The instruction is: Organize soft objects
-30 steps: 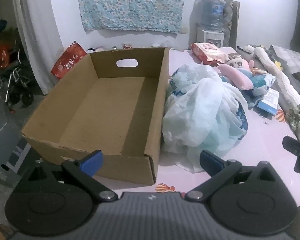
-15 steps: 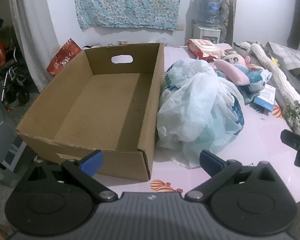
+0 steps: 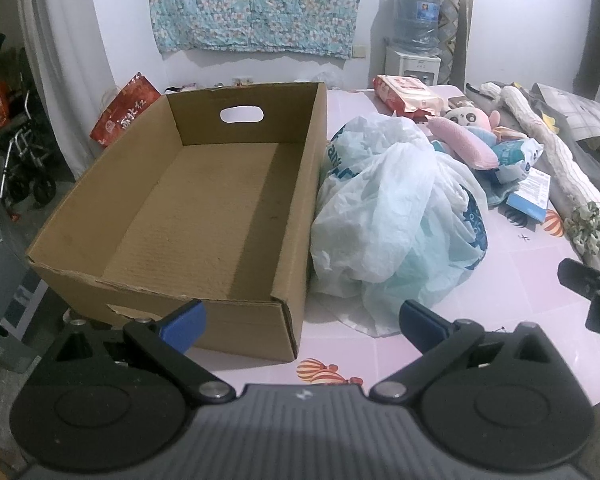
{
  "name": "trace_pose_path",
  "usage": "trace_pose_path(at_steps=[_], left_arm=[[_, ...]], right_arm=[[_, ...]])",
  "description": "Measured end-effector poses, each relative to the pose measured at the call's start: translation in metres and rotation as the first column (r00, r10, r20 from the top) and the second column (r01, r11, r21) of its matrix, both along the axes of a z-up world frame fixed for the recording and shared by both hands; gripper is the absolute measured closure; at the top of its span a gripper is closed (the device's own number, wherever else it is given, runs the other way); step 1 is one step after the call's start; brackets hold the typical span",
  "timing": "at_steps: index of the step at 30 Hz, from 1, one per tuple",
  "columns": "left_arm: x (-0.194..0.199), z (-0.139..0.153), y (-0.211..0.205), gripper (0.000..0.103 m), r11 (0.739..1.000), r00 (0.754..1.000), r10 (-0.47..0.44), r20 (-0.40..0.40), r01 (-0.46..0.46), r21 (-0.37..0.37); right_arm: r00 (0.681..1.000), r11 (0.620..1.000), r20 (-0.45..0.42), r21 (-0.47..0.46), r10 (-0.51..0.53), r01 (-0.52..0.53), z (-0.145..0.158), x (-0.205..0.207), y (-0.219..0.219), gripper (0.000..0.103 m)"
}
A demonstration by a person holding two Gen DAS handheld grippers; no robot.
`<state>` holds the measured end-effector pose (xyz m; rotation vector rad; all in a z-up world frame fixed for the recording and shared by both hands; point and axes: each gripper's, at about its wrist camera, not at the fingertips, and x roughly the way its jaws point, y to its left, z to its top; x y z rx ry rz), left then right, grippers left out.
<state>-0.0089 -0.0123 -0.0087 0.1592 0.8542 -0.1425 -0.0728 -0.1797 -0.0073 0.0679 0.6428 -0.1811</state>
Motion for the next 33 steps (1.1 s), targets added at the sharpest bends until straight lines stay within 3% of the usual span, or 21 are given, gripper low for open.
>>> trace_pose_path(at_steps=[4, 33], left_arm=[[0.0000, -0.0001, 0.0002, 0.000, 1.000, 1.000, 0.001, 0.000, -0.001, -0.001], [0.0000, -0.0006, 0.0004, 0.000, 1.000, 1.000, 0.001, -0.002, -0.001, -0.002]], right_arm=[[1.000, 1.000, -0.007, 0.030, 0.001, -0.001, -0.0020, 0.0026, -0.0030, 0.001], [1.000, 1.000, -0.003, 0.008, -0.001, 0.001, -0.0022, 0.0027, 0.0002, 0.001]])
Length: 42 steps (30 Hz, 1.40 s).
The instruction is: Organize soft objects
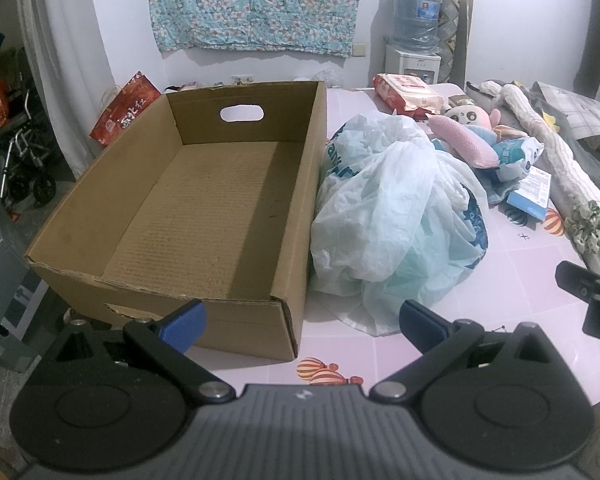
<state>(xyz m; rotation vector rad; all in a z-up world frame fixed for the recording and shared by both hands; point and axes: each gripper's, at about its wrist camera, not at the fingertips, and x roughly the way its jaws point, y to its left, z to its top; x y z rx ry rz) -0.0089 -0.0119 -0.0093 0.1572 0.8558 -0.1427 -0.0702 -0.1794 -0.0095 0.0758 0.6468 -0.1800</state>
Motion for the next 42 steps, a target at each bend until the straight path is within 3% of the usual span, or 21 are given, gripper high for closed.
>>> trace_pose_path(at_steps=[11, 19, 25, 33, 35, 38, 40, 42], left_arm=[[0.001, -0.003, 0.001, 0.000, 1.000, 1.000, 0.001, -0.002, -0.001, 0.006], [0.007, 0.009, -0.022, 0.000, 0.998, 0.997, -0.051, 0.053, 0.050, 0.027], [0.015, 0.021, -0.071, 0.000, 0.982, 0.976, -0.191, 0.100, 0.191, 0.008], [0.034, 0.021, -0.143, 0.003, 0.922, 0.921, -0.355, 0.158, 0.373, -0.100], [0.038, 0.017, -0.164, 0.007, 0.906, 0.904, -0.391, 0.172, 0.411, -0.102], [0.046, 0.012, -0.187, 0.023, 0.883, 0.884, -0.439, 0.157, 0.457, -0.104], [0.052, 0.008, -0.195, 0.040, 0.867, 0.875, -0.467, 0.132, 0.482, -0.127], [0.057, 0.003, -0.198, 0.044, 0.852, 0.866, -0.486, 0.113, 0.499, -0.160]], right_arm=[[1.000, 1.000, 0.000, -0.003, -0.002, 0.002, -0.001, 0.001, 0.000, 0.001], [1.000, 1.000, 0.001, 0.002, -0.028, 0.028, -0.006, -0.003, -0.021, 0.001], [0.996, 0.998, 0.064, 0.016, -0.069, 0.068, -0.020, -0.020, -0.073, 0.001], [0.973, 0.980, 0.123, 0.000, -0.196, 0.198, -0.043, -0.005, -0.190, 0.001], [0.973, 0.978, 0.104, -0.012, -0.206, 0.208, -0.052, 0.012, -0.215, 0.005], [0.979, 0.981, 0.064, -0.006, -0.196, 0.196, -0.067, 0.035, -0.241, 0.026], [0.984, 0.984, 0.034, 0.015, -0.177, 0.176, -0.077, 0.050, -0.247, 0.046], [0.989, 0.989, 0.017, 0.025, -0.144, 0.143, -0.086, 0.060, -0.250, 0.059]])
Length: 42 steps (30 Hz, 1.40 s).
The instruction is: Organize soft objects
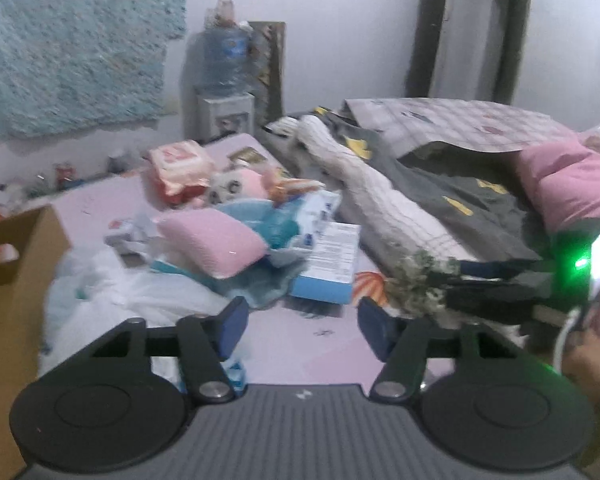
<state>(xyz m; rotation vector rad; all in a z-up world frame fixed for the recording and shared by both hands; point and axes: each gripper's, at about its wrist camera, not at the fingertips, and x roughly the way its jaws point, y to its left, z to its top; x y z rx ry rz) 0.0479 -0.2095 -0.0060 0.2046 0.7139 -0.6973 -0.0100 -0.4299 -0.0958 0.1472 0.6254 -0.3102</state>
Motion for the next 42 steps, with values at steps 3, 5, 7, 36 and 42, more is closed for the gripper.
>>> trace_pose_path(at_steps=[3, 5, 7, 36, 42], left_arm=[[0.002, -0.004, -0.004, 0.057, 1.000, 1.000, -0.019, -0.013, 0.019, -0.001], [0.000, -0.002, -0.003, 0.061, 1.000, 1.000, -0.029, -0.012, 0.029, 0.008], [-0.002, 0.000, 0.000, 0.062, 0.999, 0.999, -0.032, -0.002, 0.032, 0.018], [-0.011, -0.047, -0.049, 0.022, 0.925, 0.924, -0.325, -0.201, 0.355, 0.136], [-0.002, -0.077, -0.085, 0.021, 0.897, 0.916, -0.316, -0.245, 0.373, 0.236]], right_arm=[[0.999, 1.000, -0.034, -0.020, 0.011, -0.012, -0.010, 0.012, 0.006, 0.092], [1.000, 0.999, -0.016, 0.037, 0.001, -0.001, -0.007, 0.008, 0.009, 0.094], [0.999, 0.991, 0.028, 0.136, 0.015, -0.018, 0.001, 0.001, 0.008, 0.096], [0.981, 0.846, 0.190, 0.514, 0.049, -0.142, -0.007, -0.053, 0.016, 0.047], [0.979, 0.864, 0.196, 0.483, 0.050, -0.141, -0.001, -0.083, 0.008, 0.047]])
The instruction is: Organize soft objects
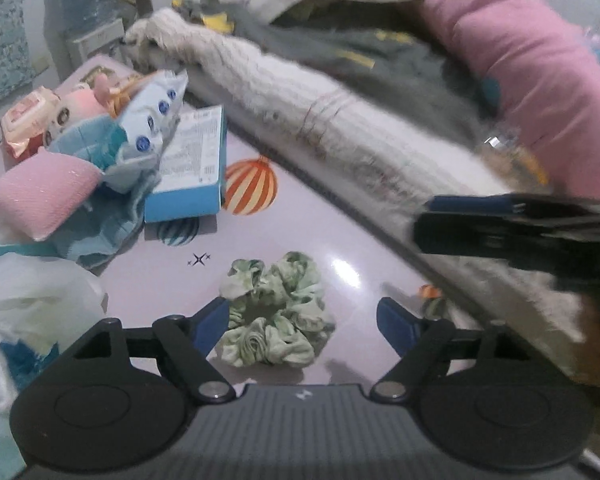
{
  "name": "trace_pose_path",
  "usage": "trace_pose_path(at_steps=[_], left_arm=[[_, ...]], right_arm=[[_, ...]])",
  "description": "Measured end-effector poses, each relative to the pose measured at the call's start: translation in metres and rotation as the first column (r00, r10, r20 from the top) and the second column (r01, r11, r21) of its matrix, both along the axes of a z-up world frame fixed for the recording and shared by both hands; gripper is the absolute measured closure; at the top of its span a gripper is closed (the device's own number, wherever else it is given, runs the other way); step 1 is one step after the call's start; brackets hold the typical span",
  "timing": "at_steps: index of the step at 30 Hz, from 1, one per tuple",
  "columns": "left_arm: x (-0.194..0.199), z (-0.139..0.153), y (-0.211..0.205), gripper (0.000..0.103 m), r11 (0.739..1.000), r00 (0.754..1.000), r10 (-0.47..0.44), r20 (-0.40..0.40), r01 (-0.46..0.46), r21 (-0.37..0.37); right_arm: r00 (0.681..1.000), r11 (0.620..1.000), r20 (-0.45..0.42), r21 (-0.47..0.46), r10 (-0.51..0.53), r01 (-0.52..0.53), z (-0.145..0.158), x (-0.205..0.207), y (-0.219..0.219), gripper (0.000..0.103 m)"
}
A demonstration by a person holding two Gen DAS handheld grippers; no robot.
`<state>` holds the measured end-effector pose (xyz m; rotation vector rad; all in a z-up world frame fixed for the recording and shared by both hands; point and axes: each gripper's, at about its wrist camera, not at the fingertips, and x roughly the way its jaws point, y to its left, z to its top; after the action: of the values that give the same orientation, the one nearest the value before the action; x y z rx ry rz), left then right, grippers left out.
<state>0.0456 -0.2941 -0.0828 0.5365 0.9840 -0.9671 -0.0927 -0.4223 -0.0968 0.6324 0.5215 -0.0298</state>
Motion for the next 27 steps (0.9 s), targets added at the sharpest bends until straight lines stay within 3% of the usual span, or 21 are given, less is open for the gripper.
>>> trace_pose_path(at_steps=[3, 6, 9, 10, 17, 22, 27], left_arm=[[0.004, -0.014, -0.012, 0.029, 0.999, 0.999, 0.026, -0.020, -0.025, 0.048], [0.011, -0.026, -0.015, 0.054, 0.994, 0.996, 0.078, -0.039, -0.074, 0.083], [0.015, -0.026, -0.011, 0.081, 0.992, 0.992, 0.111, -0.060, -0.108, 0.063], [0.016, -0.025, -0.008, 0.085, 0.991, 0.990, 0.125, -0.072, -0.121, 0.053], [0.025, 0.030, 0.030, 0.090, 0.961, 0.972, 0.230, -0.040, -0.233, -0.147], [0.037, 0.071, 0.063, 0.090, 0.899, 0.943, 0.332, -0.010, -0.320, -0.298], [0.051, 0.091, 0.087, 0.090, 0.852, 0.904, 0.426, 0.023, -0.393, -0.345]], right_arm=[[1.000, 1.000, 0.001, -0.030, 0.006, -0.006, 0.002, -0.011, -0.001, 0.046], [1.000, 0.998, 0.003, -0.054, 0.015, -0.015, 0.004, -0.015, -0.001, 0.045], [1.000, 0.998, 0.005, -0.055, 0.020, -0.019, 0.005, -0.012, -0.002, 0.044], [1.000, 0.998, 0.005, -0.055, 0.021, -0.021, 0.006, -0.009, -0.002, 0.044], [0.998, 0.998, 0.032, -0.046, 0.048, -0.046, 0.021, 0.026, -0.010, 0.044], [0.996, 0.995, 0.064, 0.075, 0.065, -0.070, 0.023, 0.080, -0.027, 0.044], [0.998, 0.983, 0.033, 0.175, 0.046, -0.051, 0.012, 0.156, -0.031, 0.044]])
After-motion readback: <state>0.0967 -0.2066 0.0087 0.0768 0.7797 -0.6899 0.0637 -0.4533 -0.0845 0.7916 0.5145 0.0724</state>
